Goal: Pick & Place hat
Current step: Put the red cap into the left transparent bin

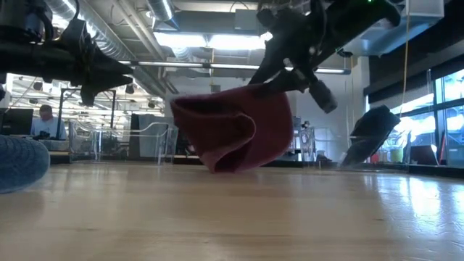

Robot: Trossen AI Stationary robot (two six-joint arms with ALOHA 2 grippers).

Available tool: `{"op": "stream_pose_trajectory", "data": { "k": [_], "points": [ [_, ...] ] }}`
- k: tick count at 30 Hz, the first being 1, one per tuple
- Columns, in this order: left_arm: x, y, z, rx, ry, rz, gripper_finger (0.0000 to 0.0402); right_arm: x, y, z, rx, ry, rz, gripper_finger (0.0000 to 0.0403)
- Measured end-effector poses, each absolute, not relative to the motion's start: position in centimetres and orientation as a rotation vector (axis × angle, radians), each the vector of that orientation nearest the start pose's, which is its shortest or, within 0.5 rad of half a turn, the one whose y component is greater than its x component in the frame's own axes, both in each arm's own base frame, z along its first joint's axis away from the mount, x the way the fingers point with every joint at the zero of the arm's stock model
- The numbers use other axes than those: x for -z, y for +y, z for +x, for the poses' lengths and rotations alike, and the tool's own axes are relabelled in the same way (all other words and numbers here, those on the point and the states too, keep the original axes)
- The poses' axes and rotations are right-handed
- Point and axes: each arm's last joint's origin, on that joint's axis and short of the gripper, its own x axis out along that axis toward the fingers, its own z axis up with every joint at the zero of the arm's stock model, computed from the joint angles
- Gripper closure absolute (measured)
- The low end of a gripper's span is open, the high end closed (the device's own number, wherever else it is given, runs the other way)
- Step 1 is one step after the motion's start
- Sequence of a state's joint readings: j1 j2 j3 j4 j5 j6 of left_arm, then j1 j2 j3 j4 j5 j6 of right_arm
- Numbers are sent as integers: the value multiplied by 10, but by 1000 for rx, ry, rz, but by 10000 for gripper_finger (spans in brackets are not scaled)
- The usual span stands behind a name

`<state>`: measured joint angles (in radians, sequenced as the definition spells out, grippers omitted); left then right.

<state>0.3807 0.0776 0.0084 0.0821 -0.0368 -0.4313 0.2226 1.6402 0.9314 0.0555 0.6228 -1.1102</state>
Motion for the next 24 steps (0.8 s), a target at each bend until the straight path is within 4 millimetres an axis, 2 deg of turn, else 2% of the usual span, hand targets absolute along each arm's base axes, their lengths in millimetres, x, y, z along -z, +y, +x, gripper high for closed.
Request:
{"op": "stream_pose_trajectory", "data": {
  "k": [6, 14, 24],
  "points": [
    [-167, 39, 94, -411, -89, -425, 281, -193, 67, 331, -246, 646, -1045, 319],
    [-167, 39, 94, -411, -89, -425, 281, -191, 68, 329, -206, 683, -735, 318],
    [-167, 39, 94, -412, -82, -382, 281, -188, 68, 327, -198, 718, -710, 314]
  ]
}}
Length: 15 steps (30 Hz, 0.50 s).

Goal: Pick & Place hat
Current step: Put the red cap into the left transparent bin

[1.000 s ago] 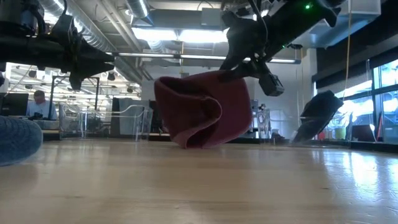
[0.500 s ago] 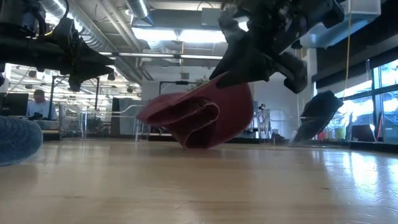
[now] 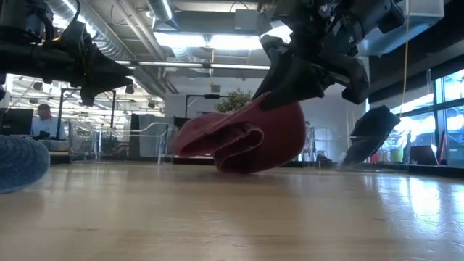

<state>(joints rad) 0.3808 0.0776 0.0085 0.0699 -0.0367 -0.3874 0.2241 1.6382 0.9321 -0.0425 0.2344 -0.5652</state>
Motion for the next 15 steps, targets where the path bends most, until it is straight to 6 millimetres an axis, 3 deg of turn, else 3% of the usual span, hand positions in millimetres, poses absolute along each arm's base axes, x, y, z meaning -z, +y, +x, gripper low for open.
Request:
{"op": "stream_pose_trajectory", "data": {
  "k": [15],
  "points": [
    [-167, 39, 94, -411, -85, -393, 281, -185, 68, 325, -220, 732, -643, 156]
  ]
}}
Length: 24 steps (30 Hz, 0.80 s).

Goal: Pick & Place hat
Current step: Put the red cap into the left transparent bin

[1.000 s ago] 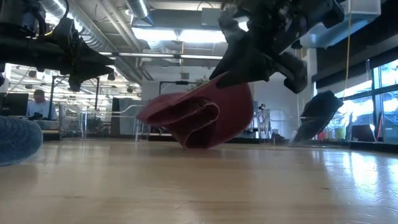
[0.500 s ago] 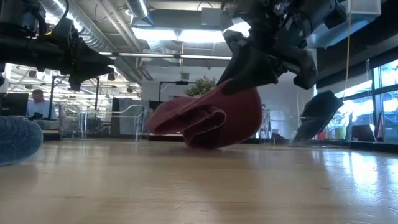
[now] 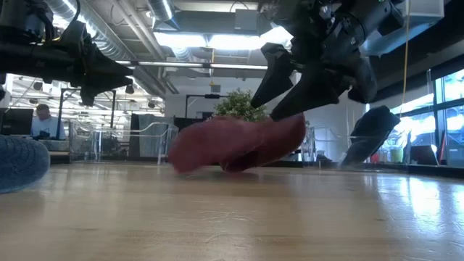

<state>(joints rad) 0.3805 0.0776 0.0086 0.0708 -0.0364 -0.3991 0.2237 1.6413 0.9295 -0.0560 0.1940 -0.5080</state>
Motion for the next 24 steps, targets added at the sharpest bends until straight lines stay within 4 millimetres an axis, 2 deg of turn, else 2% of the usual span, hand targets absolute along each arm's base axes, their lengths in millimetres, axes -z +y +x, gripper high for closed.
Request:
{"op": "stream_pose_trajectory", "data": {
  "k": [5, 12, 15, 18, 24],
  "points": [
    [-167, 39, 94, -402, -84, -394, 281, -182, 69, 322, -306, 768, -507, 146],
    [-173, 35, 97, -247, -115, -398, 281, -193, 63, 314, -215, 790, -305, 147],
    [-178, 35, 99, -212, -97, -405, 281, -196, 59, 300, -160, 789, -203, 147],
    [-185, 34, 104, -196, -59, -395, 281, -190, 53, 280, -38, 779, -120, 147],
    [-204, 34, 129, -162, 87, -398, 281, -184, 40, 244, 186, 686, 10, 147]
  ]
}}
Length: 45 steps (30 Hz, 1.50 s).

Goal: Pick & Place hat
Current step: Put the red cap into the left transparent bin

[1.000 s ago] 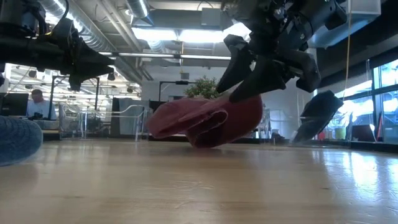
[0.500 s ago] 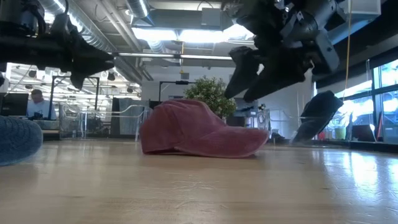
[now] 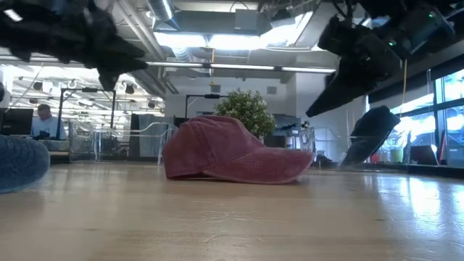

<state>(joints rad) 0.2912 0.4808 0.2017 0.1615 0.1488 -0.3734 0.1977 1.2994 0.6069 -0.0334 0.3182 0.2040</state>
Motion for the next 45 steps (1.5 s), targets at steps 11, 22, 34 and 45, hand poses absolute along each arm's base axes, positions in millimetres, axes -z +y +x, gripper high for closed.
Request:
{"op": "stream_pose_trajectory", "data": {
  "k": [11, 22, 34, 45],
  "points": [
    [-192, 55, 197, -315, 286, -899, 281, -200, 25, 233, 253, 587, 8, 147],
    [-163, 64, 228, -301, 263, -1033, 281, -200, 24, 233, 248, 589, -12, 147],
    [-140, 66, 235, -305, 341, -1131, 192, -200, 24, 233, 224, 599, -87, 147],
    [-133, 66, 240, -224, 372, -1173, 158, -200, 24, 233, 233, 595, -58, 147]
  ]
}}
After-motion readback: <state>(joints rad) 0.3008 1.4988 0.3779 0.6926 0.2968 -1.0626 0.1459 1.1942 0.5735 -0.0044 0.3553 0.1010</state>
